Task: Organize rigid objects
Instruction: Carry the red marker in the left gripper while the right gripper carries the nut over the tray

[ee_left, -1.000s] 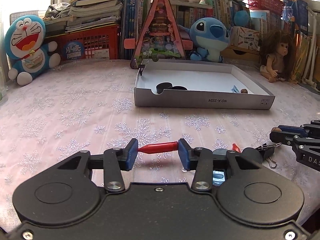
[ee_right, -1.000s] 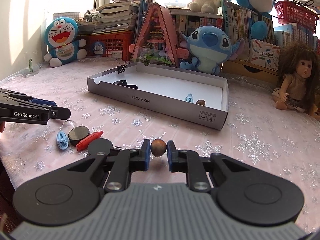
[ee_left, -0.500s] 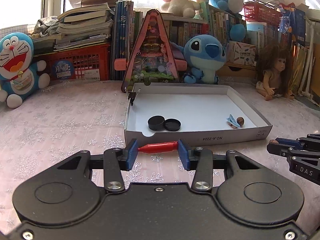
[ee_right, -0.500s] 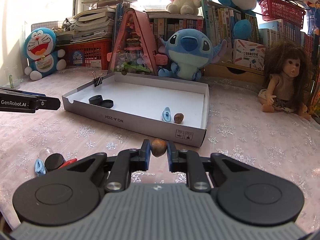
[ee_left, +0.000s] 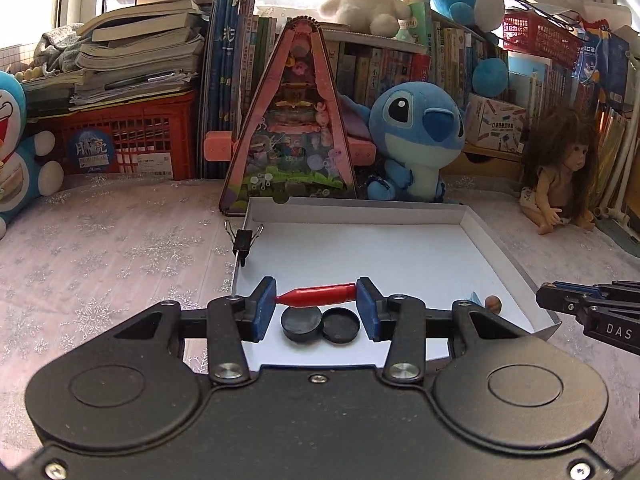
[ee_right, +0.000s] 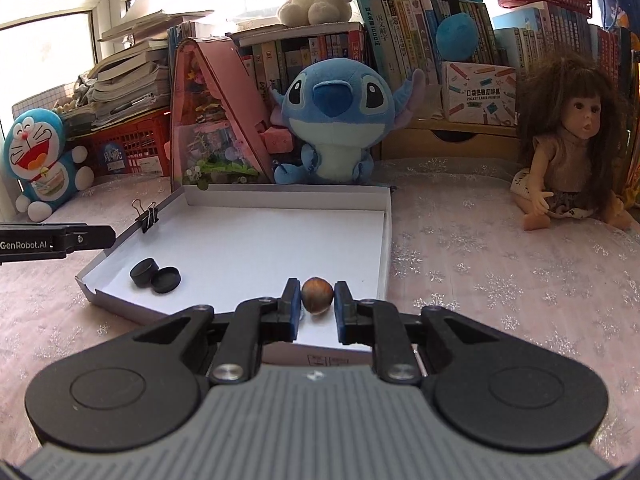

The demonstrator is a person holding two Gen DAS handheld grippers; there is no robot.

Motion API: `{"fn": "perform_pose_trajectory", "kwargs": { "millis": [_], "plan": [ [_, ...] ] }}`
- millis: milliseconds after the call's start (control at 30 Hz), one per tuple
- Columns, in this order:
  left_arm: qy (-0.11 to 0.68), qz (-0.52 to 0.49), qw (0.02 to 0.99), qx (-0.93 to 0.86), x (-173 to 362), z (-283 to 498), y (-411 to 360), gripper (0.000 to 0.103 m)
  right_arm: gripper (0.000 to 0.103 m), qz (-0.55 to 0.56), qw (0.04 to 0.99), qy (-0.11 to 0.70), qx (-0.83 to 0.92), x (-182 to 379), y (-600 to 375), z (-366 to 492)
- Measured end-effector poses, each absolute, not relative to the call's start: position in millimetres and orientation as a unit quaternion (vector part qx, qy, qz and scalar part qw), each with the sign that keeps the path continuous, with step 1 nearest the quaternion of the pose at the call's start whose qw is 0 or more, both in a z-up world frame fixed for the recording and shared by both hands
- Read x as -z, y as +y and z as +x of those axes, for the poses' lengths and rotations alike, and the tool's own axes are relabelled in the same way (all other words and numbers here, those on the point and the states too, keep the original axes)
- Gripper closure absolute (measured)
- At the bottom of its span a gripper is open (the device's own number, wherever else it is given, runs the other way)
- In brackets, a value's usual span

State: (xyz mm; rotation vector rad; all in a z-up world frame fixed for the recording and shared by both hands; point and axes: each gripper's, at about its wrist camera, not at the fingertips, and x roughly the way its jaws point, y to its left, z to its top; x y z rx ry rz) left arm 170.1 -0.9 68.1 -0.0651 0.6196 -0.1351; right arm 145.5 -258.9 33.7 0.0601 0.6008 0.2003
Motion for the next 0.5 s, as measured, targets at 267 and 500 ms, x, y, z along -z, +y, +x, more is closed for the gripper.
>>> {"fn": "perform_pose_trajectory", "kwargs": {
  "millis": [267,500],
  "plan": [
    [0.34,-0.039,0.937,0.068,-56,222,-6,0.062,0.081,0.088,0.928,0.352,-0.089,-24,-270,198],
    [0.373,-0.016,0.926,0.058,-42,263,-16,0.062,0.081,0.085,0.909,0.4,-0.084,-21,-258,234]
  ]
}}
